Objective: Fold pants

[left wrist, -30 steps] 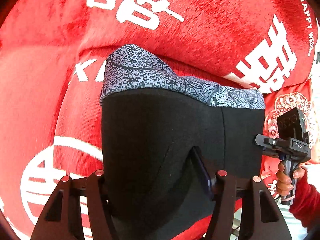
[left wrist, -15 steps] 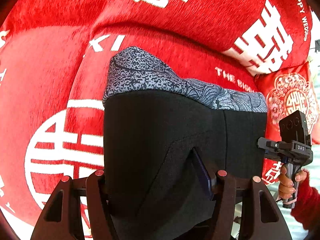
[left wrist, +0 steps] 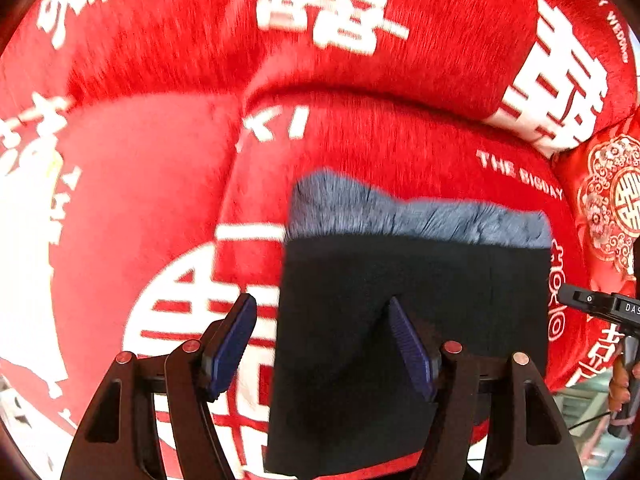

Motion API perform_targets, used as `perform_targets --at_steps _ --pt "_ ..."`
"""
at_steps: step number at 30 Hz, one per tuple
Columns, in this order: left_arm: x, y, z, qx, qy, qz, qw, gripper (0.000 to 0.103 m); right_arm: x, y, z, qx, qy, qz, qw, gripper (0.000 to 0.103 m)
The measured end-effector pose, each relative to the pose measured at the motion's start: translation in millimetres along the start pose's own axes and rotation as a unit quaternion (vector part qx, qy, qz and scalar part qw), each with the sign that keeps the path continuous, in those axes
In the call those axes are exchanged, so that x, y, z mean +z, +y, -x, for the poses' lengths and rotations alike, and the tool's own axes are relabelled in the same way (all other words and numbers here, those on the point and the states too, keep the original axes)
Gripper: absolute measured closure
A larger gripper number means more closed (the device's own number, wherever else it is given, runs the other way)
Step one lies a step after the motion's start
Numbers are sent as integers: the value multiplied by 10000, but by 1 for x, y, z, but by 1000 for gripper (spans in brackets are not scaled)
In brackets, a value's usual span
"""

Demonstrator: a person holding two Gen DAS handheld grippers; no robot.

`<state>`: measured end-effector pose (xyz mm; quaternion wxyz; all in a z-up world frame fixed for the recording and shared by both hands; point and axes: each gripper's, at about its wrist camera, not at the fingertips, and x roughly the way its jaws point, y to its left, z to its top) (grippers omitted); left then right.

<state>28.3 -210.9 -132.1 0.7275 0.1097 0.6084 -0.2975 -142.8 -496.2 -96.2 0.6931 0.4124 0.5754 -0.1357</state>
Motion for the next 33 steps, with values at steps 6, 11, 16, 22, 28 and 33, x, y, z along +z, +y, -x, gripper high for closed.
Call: perform_targets --at_steps 6,11,16,22,28,33 --pt "11 -27 1 -200 -232 -381 9988 33 1 33 2 39 -197 490 9986 72" --pt "6 -32 -34 120 -104 -440 9989 33 -20 42 -26 -383 155 862 9954 72" --pt "3 -30 -44 304 -146 -538 9980 23 -27 31 -41 -331 159 837 9958 72" --pt "-3 -24 -36 579 117 -333 9977 18 -35 30 -31 -563 160 774 9953 70" --pt "-35 -34 -14 885 411 -452 9942 18 -60 15 -9 -713 309 379 9963 63" --pt "-59 -49 9 861 526 -586 9932 1 -83 27 5 -870 337 370 9950 39"
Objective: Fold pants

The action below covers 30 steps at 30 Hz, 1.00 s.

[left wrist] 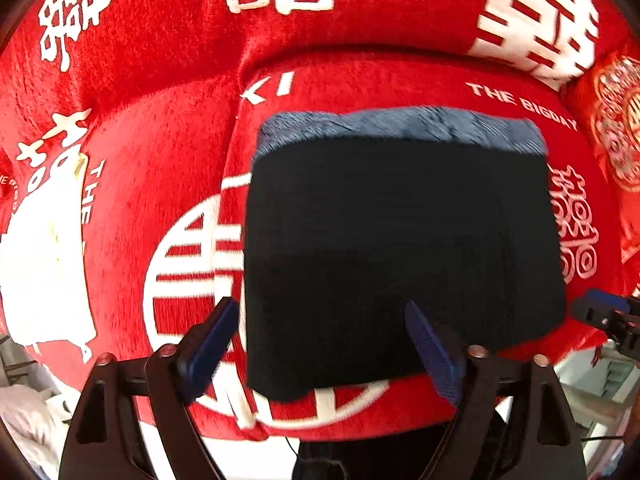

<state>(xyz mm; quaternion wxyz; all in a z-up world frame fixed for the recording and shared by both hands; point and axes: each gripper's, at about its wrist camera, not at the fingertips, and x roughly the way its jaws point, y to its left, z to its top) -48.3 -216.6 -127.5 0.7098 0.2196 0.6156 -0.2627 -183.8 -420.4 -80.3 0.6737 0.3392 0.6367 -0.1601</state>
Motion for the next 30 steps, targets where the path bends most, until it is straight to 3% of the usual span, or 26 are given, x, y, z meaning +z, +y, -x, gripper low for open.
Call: perform_targets --at_steps 2,11,15,18,30 --pt "-7 -6 9 -7 7 -51 10000 0 -8 9 5 -87 5 5 10000 30" --pt "-23 -12 37 142 161 -69 9997 0 -21 39 31 -210 -170 28 9996 18" --pt "-28 -9 48 230 150 -31 9996 0 -23 53 44 -383 -417 116 9983 0" --pt "-32 -5 55 217 127 75 9997 0 -24 60 55 -470 -577 182 9971 0" --pt "-38 2 79 326 36 289 9990 0 -35 82 68 -757 -447 70 9961 0"
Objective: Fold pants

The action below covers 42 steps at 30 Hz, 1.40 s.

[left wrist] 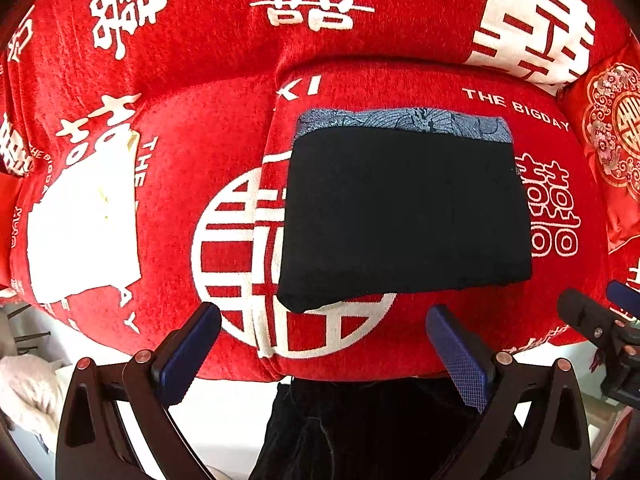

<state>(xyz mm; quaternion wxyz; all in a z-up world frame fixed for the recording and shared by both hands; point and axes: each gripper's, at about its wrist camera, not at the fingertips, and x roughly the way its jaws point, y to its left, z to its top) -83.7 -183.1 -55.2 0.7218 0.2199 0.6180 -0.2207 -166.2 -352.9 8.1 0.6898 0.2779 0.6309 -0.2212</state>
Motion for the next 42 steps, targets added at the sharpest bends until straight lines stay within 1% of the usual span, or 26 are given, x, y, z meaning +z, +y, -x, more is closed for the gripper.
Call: perform_targets --at_steps 12,20,34,39,42 --pt "-7 2 11 26 -56 -250 9997 0 -3 15 4 -179 0 58 9998 0" --pt "-7 4 11 -9 -10 -255 9997 0 -5 25 8 -352 -72 309 9989 0" --pt "-8 3 15 8 -55 -377 9993 0 -9 28 13 -461 -141 270 9985 0" --pt "-9 0 15 162 -102 -498 9986 0 -7 29 16 -452 -179 267 9985 0" --pt "-9 -1 16 190 -113 -562 9982 0 -6 28 17 -441 -189 259 9985 0"
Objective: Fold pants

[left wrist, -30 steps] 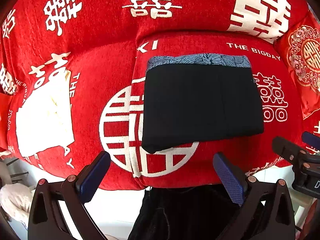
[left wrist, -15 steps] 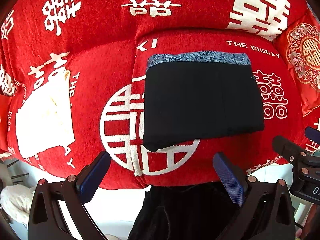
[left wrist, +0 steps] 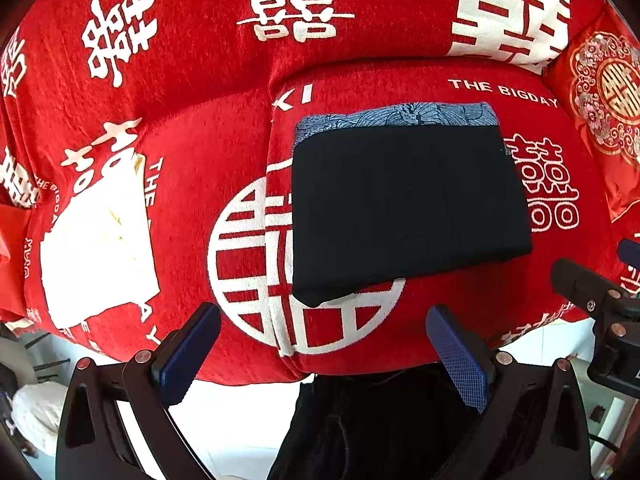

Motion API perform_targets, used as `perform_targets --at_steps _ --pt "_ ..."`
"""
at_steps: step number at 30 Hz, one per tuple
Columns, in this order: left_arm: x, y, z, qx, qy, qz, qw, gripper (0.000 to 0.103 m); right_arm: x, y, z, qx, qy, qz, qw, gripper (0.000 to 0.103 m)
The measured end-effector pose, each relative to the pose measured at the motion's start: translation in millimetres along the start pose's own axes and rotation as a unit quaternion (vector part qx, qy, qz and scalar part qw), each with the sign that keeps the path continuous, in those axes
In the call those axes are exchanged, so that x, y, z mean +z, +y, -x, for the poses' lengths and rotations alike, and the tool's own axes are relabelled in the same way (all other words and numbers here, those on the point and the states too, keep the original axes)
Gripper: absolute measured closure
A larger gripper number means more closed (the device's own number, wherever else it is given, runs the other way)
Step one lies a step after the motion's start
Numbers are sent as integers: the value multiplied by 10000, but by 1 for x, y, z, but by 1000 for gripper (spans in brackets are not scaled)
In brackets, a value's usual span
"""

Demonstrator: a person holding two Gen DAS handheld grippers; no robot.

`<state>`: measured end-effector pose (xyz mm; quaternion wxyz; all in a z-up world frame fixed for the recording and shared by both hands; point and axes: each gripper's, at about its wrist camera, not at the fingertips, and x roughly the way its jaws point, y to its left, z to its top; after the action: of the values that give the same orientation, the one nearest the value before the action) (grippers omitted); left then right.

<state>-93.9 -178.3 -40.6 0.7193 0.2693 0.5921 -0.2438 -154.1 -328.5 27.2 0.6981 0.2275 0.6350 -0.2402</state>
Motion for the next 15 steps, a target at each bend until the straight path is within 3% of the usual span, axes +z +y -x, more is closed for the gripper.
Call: perform_targets --at_steps 15 --pt "1 -1 1 28 -30 20 10000 0 -1 -1 0 4 -5 -22 10000 0"
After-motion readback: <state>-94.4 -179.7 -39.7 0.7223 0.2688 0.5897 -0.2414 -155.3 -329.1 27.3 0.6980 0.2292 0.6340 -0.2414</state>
